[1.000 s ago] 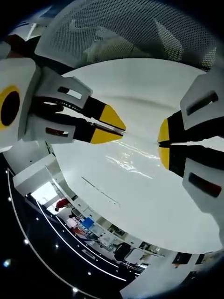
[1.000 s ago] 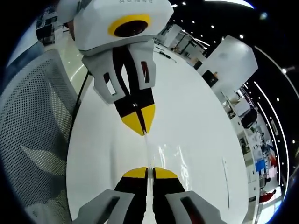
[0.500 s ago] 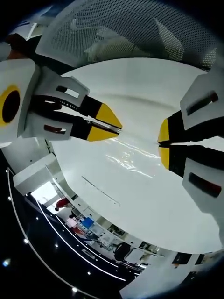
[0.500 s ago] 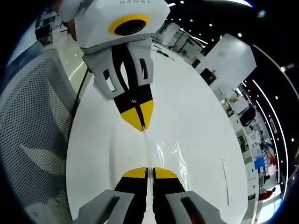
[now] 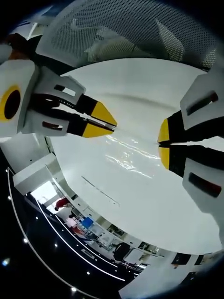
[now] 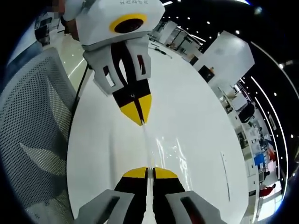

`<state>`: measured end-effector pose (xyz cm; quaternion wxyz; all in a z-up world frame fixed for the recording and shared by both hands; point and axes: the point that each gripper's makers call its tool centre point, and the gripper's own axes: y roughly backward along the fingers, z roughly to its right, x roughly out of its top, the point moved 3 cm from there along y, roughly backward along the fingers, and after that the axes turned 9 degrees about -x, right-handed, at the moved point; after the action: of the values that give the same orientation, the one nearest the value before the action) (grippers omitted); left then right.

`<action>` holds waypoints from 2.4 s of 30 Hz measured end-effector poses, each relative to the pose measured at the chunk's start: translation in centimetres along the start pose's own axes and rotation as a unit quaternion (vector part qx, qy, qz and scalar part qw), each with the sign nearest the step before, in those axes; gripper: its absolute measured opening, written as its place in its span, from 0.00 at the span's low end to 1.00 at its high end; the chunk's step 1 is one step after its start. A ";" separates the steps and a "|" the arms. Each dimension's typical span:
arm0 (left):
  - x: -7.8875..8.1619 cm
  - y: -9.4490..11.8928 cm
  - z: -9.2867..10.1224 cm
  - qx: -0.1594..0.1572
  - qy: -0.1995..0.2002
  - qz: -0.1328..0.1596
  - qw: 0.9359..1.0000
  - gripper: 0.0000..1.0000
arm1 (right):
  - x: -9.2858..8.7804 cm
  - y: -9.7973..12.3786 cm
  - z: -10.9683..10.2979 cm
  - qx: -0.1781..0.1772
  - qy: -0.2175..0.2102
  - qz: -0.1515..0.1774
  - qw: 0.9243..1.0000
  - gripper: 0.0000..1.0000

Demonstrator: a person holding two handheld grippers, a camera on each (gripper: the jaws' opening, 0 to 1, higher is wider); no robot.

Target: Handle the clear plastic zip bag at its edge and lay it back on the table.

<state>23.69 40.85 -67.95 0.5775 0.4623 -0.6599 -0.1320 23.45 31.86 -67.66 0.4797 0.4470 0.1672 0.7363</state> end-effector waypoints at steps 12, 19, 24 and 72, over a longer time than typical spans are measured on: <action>0.3 -0.2 0.0 -0.004 -0.003 0.001 1.000 0.00 | -0.9 0.2 0.1 -0.009 -0.013 -0.007 1.000 0.00; 0.4 -0.2 -0.1 -0.005 -0.002 0.002 1.000 0.00 | -1.1 0.4 0.1 -0.011 -0.013 -0.010 1.000 0.00; 0.3 -0.3 -0.1 -0.005 0.000 0.001 1.000 0.00 | -1.2 0.5 0.2 -0.012 -0.015 -0.012 1.000 0.00; -0.1 -0.3 -0.6 0.004 0.014 -0.009 1.000 0.00 | -2.6 1.3 0.6 -0.026 -0.035 -0.024 0.999 0.00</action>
<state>24.35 41.03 -68.05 0.5833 0.4722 -0.6484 -0.1280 23.63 28.88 -67.79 0.5141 0.4558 0.1415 0.7127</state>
